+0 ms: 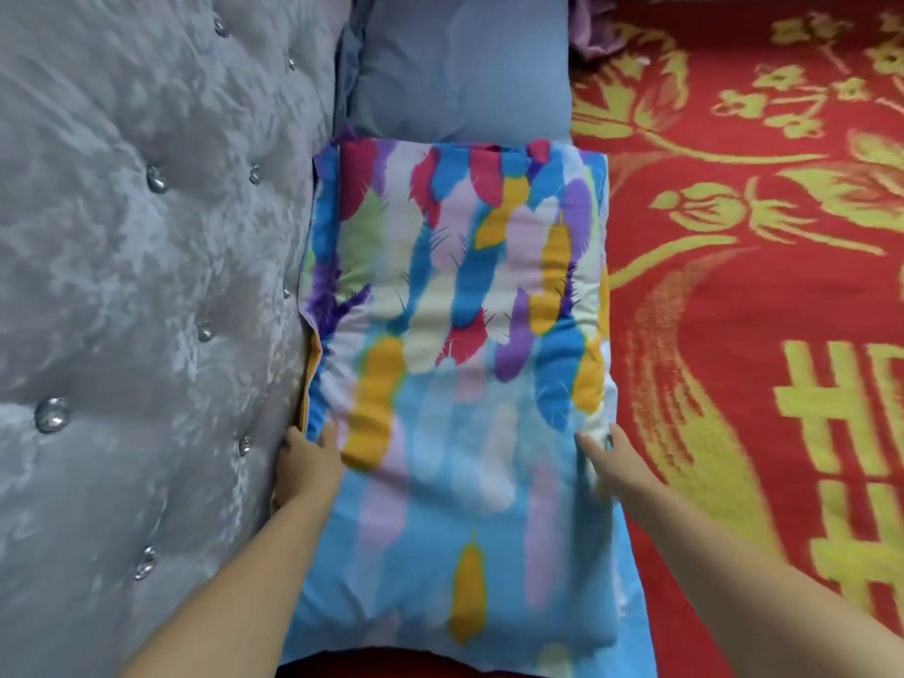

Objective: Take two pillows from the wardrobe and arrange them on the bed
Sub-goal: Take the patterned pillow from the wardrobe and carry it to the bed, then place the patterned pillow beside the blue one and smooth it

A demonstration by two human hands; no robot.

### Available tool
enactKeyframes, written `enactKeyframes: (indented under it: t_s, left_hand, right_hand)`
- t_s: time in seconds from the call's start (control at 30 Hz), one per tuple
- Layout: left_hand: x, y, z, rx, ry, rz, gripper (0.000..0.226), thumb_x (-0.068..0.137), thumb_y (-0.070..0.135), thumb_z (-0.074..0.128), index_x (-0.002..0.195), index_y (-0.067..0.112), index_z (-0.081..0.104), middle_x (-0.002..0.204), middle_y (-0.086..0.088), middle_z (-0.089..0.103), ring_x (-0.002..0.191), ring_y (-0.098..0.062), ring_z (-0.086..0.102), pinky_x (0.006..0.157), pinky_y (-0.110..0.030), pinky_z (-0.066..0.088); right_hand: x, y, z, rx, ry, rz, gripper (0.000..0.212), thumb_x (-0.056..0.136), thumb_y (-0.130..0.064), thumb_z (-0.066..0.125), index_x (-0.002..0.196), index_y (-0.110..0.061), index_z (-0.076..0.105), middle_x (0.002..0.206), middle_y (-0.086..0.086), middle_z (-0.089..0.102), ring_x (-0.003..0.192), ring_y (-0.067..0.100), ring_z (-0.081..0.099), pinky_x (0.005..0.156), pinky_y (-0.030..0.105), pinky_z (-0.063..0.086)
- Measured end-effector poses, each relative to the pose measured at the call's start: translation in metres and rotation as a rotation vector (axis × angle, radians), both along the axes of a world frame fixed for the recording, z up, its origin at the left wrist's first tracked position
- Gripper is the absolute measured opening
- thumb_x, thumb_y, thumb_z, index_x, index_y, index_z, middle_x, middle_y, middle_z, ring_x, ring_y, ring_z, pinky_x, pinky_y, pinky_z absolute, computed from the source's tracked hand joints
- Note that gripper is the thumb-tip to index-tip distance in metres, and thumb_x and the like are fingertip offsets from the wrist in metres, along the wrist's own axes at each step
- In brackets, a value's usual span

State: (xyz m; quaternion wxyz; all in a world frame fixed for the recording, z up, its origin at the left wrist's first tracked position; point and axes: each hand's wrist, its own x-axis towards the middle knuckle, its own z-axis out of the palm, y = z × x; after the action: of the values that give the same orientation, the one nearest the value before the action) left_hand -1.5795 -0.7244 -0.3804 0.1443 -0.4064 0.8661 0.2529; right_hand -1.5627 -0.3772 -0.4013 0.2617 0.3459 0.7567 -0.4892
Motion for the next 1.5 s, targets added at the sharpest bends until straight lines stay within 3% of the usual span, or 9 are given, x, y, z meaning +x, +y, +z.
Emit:
enactKeyframes:
  t_s: [0.07, 0.17, 0.3, 0.5, 0.6, 0.77, 0.97, 1.23, 1.5]
  left_hand:
    - [0.006, -0.002, 0.005, -0.018, -0.046, -0.041, 0.055, 0.094, 0.045, 0.046, 0.119, -0.005, 0.042, 0.127, -0.038, 0.051, 0.115, -0.049, 0.053, 0.092, -0.050, 0.044]
    - [0.008, -0.006, 0.011, -0.019, -0.088, -0.145, 0.053, 0.094, 0.045, 0.047, 0.114, -0.003, 0.040, 0.124, -0.039, 0.053, 0.113, -0.049, 0.054, 0.089, -0.048, 0.045]
    - [0.024, 0.001, 0.002, -0.008, -0.109, -0.130, 0.051, 0.095, 0.040, 0.047, 0.117, -0.005, 0.040, 0.124, -0.041, 0.052, 0.114, -0.051, 0.053, 0.091, -0.048, 0.045]
    - [0.021, 0.008, 0.004, -0.079, -0.104, -0.154, 0.054, 0.094, 0.032, 0.051, 0.134, 0.000, 0.034, 0.136, -0.034, 0.040, 0.125, -0.047, 0.041, 0.100, -0.050, 0.037]
    - [0.020, 0.018, 0.030, -0.168, -0.048, -0.327, 0.064, 0.090, 0.027, 0.057, 0.144, 0.008, 0.029, 0.140, -0.025, 0.038, 0.127, -0.042, 0.039, 0.104, -0.048, 0.035]
    - [0.009, 0.052, 0.094, -0.207, 0.051, -0.574, 0.060, 0.091, 0.030, 0.054, 0.144, 0.014, 0.032, 0.146, -0.015, 0.034, 0.132, -0.033, 0.036, 0.108, -0.044, 0.033]
    - [0.000, 0.091, 0.179, -0.211, 0.254, -0.620, 0.050, 0.095, 0.033, 0.047, 0.141, 0.015, 0.039, 0.141, -0.012, 0.043, 0.128, -0.029, 0.043, 0.106, -0.041, 0.035]
    - [0.014, 0.140, 0.248, -0.247, 0.316, -0.629, 0.048, 0.098, 0.032, 0.042, 0.143, 0.016, 0.036, 0.144, -0.010, 0.043, 0.132, -0.027, 0.039, 0.111, -0.042, 0.029]
    - [0.085, 0.220, 0.275, -0.315, 0.307, -0.457, 0.049, 0.098, 0.033, 0.041, 0.143, 0.016, 0.035, 0.143, -0.011, 0.045, 0.131, -0.030, 0.041, 0.108, -0.043, 0.032]
  right_hand:
    - [0.029, -0.003, -0.004, -0.053, -0.071, -0.040, 0.038, 0.093, -0.042, 0.053, 0.124, -0.019, 0.050, 0.112, 0.000, 0.053, 0.093, 0.023, 0.059, 0.074, 0.033, 0.040]
    - [0.036, -0.007, -0.006, 0.033, 0.009, 0.042, 0.032, 0.094, -0.040, 0.050, 0.105, -0.012, 0.061, 0.106, 0.009, 0.065, 0.093, 0.027, 0.062, 0.076, 0.037, 0.046]
    - [0.037, -0.002, -0.008, 0.222, 0.059, 0.039, 0.041, 0.092, -0.045, 0.049, 0.114, -0.011, 0.058, 0.113, 0.010, 0.065, 0.106, 0.034, 0.058, 0.087, 0.040, 0.043]
    - [0.033, 0.005, -0.002, 0.107, -0.028, 0.205, 0.049, 0.096, -0.037, 0.048, 0.139, -0.014, 0.041, 0.136, 0.011, 0.054, 0.122, 0.031, 0.051, 0.099, 0.039, 0.040]
    - [0.024, -0.003, 0.023, 0.392, -0.063, 0.408, 0.059, 0.093, -0.039, 0.050, 0.141, -0.012, 0.031, 0.136, 0.019, 0.047, 0.123, 0.038, 0.046, 0.101, 0.047, 0.041]
    - [0.004, -0.035, 0.100, 0.611, 0.278, 0.690, 0.064, 0.095, -0.043, 0.045, 0.150, -0.025, 0.017, 0.154, 0.005, 0.027, 0.139, 0.026, 0.029, 0.110, 0.046, 0.031]
    - [-0.022, -0.043, 0.187, 0.741, 0.629, 0.890, 0.054, 0.096, -0.037, 0.042, 0.147, -0.028, 0.026, 0.155, 0.001, 0.026, 0.144, 0.020, 0.020, 0.115, 0.047, 0.016]
    - [-0.025, -0.001, 0.257, 0.806, 0.808, 0.933, 0.051, 0.097, -0.035, 0.041, 0.146, -0.026, 0.030, 0.153, 0.003, 0.032, 0.142, 0.021, 0.026, 0.114, 0.049, 0.018]
    - [-0.001, 0.094, 0.300, 0.811, 0.924, 1.094, 0.052, 0.098, -0.034, 0.041, 0.146, -0.027, 0.025, 0.154, 0.005, 0.028, 0.143, 0.024, 0.023, 0.116, 0.050, 0.018]
